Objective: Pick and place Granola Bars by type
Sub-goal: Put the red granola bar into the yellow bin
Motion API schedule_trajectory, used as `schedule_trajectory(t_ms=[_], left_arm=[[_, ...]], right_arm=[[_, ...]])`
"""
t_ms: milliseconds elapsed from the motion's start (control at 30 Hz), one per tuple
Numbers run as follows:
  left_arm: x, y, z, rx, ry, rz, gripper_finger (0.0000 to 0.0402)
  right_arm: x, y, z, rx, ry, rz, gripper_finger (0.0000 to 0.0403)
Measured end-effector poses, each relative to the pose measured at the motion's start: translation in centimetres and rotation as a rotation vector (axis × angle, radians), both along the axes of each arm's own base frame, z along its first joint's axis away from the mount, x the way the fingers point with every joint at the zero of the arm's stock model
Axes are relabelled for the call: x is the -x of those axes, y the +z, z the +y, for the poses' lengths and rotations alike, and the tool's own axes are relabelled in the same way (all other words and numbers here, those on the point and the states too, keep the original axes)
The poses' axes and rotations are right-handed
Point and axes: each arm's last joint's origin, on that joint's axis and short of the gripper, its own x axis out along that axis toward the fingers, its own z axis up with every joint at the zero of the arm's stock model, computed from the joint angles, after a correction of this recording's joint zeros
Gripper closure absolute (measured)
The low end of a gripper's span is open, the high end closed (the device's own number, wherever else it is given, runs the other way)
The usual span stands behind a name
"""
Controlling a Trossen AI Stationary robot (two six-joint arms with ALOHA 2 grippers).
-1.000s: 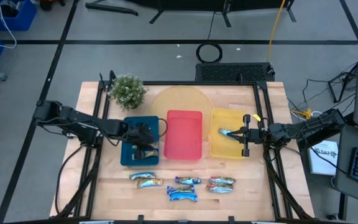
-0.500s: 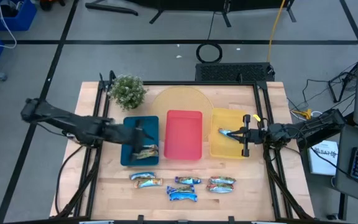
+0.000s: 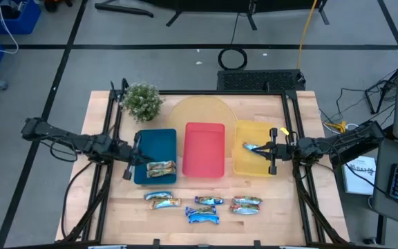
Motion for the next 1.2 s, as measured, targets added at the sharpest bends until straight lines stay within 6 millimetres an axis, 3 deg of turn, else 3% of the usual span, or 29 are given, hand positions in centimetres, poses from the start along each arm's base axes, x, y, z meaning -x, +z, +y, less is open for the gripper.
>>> schedule_trajectory(t_ms=[300,500,700,900,1033,1200], left_arm=[[0.8,-2.4,0.1,-0.057,-0.109,-0.061,0.0396],[0.8,-2.6,0.2,-0.099,-0.101,-0.073,0.0397],[0.8,-2.9,0.2,-0.069,-0.094,-0.026,0.0370],[0.8,-3.6,0.4,-0.043,-0.006,0.052,0.0373],[0.7,-3.7,0.5,-0.027,0.027,0.072,0.0386],[0.7,-3.7,0.5,-0.032,0.027,0.073,0.0397]], right_arm=[[0.0,0.2,0.3,0.059,0.090,-0.018,0.0403],[0.0,0.0,0.2,0.072,0.066,-0.019,0.0403],[0.0,-0.3,0.2,0.110,0.065,0.004,0.0403],[0.1,0.4,-0.6,0.133,-0.219,-0.035,0.0403],[-0.3,3.0,-0.4,0.151,-0.240,0.020,0.0403],[-2.5,6.6,0.9,0.143,-0.274,0.229,0.0403]])
